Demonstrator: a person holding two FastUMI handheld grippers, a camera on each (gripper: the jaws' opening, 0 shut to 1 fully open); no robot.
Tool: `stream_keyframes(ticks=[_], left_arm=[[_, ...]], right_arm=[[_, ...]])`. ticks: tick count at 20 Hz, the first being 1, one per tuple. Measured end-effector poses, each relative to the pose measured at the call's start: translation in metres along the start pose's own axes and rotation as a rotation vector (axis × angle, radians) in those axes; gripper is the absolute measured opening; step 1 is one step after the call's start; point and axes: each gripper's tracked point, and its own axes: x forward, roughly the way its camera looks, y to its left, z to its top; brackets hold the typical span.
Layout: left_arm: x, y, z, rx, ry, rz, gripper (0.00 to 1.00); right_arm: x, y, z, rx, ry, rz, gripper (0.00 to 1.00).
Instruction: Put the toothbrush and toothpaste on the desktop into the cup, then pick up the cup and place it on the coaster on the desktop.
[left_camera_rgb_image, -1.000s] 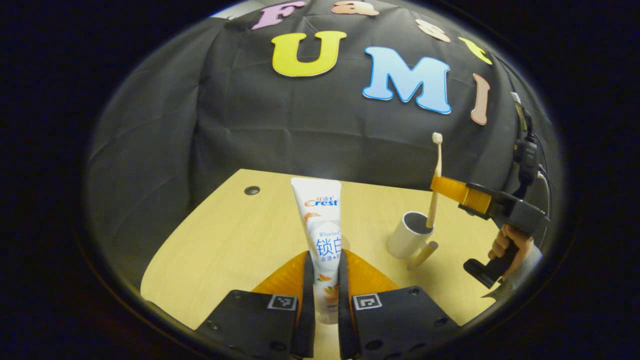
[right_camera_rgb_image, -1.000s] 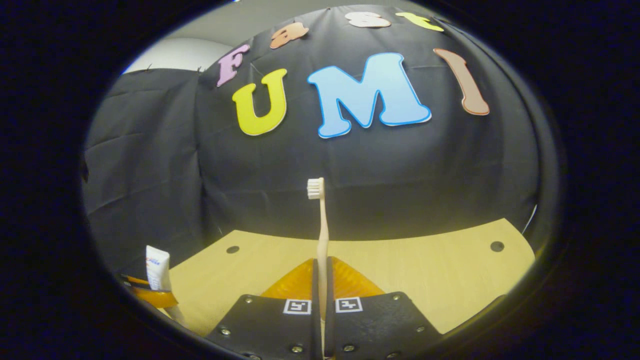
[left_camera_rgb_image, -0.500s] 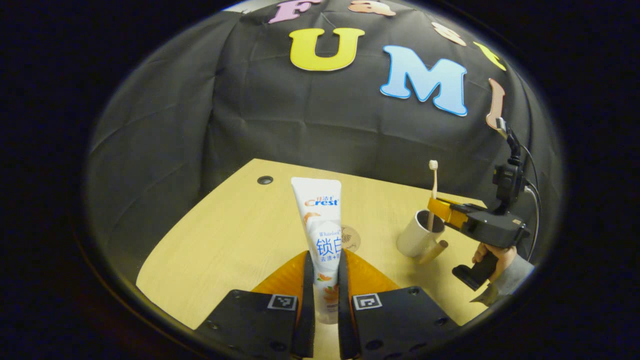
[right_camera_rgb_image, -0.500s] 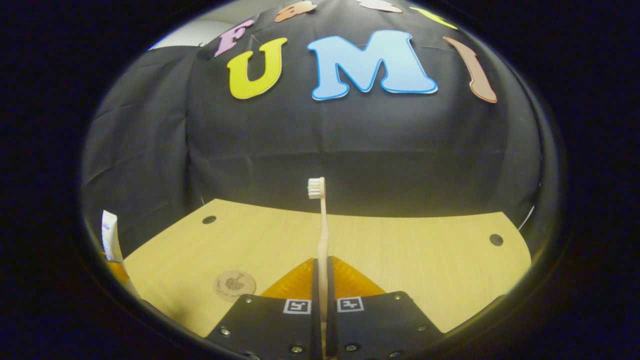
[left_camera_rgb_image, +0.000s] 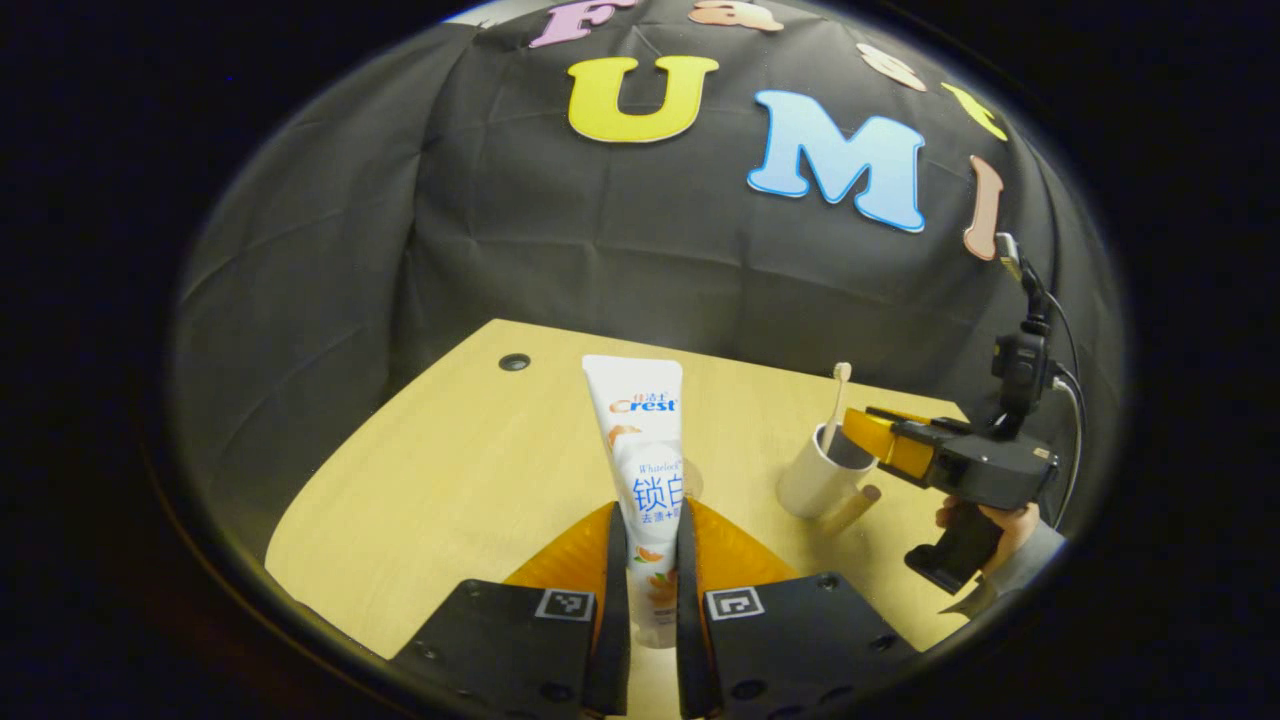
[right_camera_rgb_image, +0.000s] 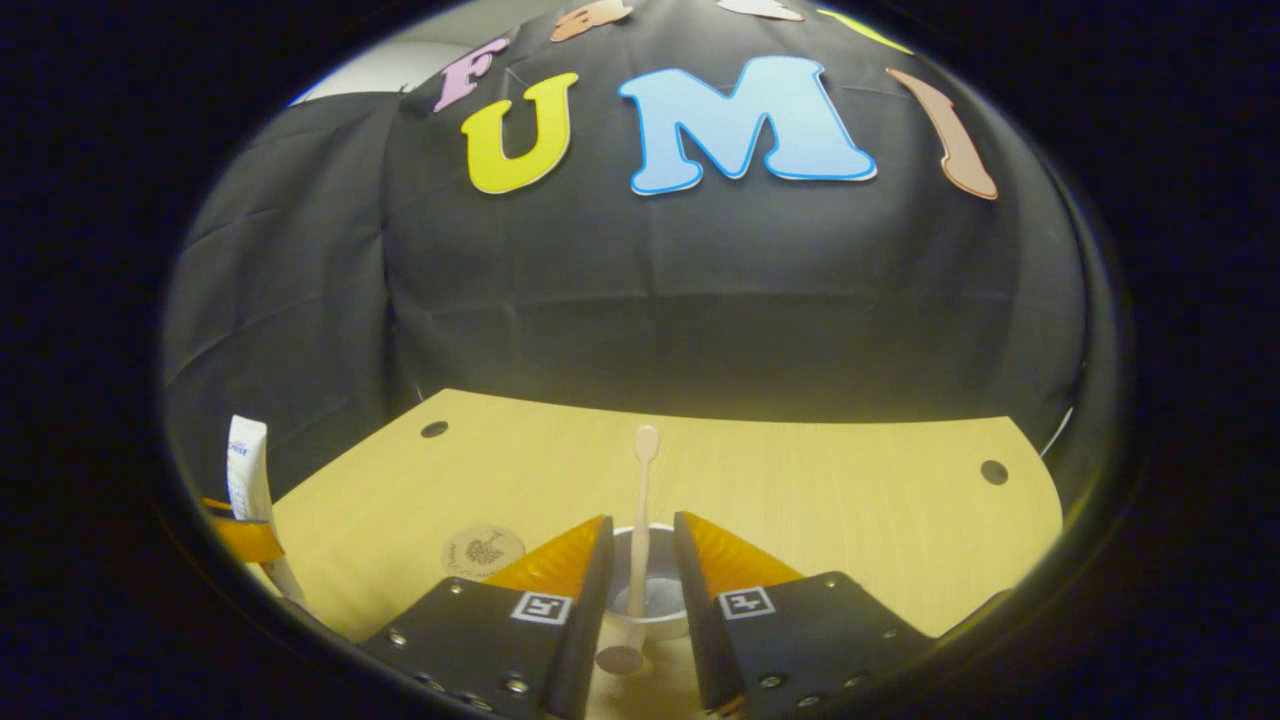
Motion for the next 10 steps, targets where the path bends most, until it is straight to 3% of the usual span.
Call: stream_keyframes(ticks=[1, 3, 5, 10], left_arm=[[0.0, -0.005, 0.002, 0.004, -0.004, -0.005, 0.26], [0.002, -0.01, 0.005, 0.015, -0.016, -0.014, 0.27], [0.007, -0.021, 0.014, 0.034, -0.039, -0.03, 0.26], [0.025, -0.062, 0.042, 0.032, -0.128, -0.102, 0.26]], right_arm=[[-0.004, -0.002, 0.001, 0.005, -0.002, -0.004, 0.6], [-0.016, -0.01, 0.005, 0.007, -0.019, -0.023, 0.86], [-0.038, -0.022, 0.011, 0.005, -0.049, -0.055, 0.91], [-0.084, -0.043, 0.017, 0.059, -0.061, -0.078, 0.91]])
